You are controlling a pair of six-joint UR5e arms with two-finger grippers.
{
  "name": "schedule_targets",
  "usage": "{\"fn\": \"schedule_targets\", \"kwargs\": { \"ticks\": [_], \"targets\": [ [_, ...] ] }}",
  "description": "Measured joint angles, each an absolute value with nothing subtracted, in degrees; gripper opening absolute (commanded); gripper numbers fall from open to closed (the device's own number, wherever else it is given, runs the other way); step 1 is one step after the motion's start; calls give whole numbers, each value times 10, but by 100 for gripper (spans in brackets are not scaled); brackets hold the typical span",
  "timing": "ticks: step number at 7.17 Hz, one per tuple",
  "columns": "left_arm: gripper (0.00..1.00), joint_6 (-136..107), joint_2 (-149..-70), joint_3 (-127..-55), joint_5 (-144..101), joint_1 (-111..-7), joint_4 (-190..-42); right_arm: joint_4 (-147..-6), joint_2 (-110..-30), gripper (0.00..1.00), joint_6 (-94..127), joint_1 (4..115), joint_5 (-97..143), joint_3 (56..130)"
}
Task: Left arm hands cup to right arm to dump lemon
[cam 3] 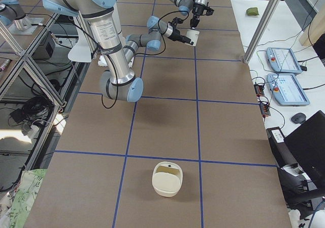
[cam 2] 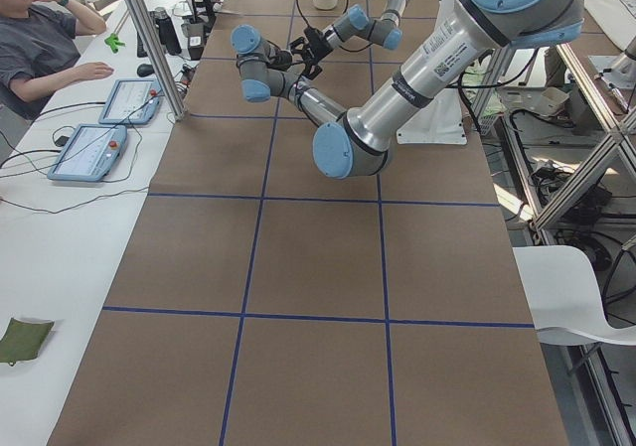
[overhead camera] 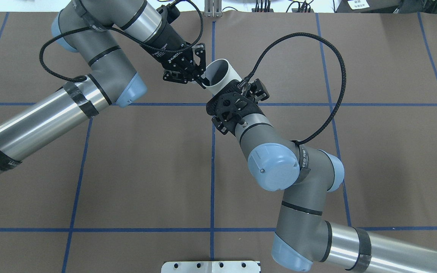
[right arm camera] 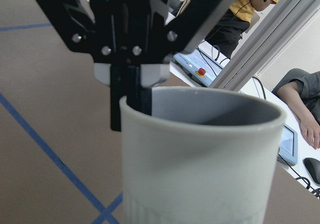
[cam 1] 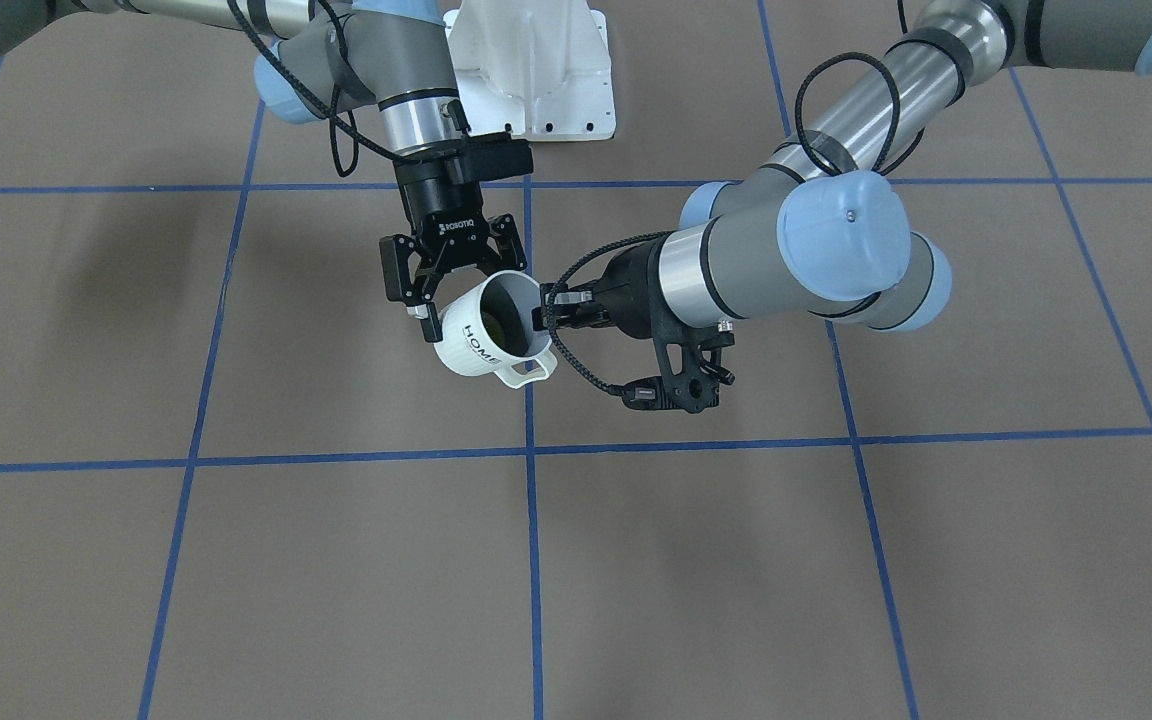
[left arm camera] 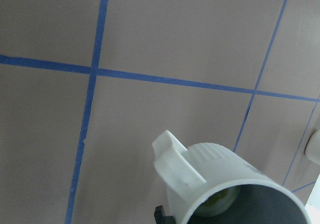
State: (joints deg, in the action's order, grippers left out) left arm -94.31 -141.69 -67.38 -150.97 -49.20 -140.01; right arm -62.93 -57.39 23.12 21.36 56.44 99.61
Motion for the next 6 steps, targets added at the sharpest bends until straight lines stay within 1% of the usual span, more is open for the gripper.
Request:
{"fn": "schedule_targets", "kwargs": {
  "ticks": [3,4,5,6],
  "targets": [
    [0,-943,-1417,-674,-1509,-491,-1400,-629,-574,100,231,214,564,996],
    [0,-943,-1417,-674,-1509,-491,-1400,-629,-574,98,231,214,564,996],
    [0,-943,-1417,-674,-1509,-491,-1401,-629,-574,71,231,214,564,996],
    [0,-943,-1417,-674,-1510,-491,-1401,-630,-572,39,234,214,564,996]
  ]
}}
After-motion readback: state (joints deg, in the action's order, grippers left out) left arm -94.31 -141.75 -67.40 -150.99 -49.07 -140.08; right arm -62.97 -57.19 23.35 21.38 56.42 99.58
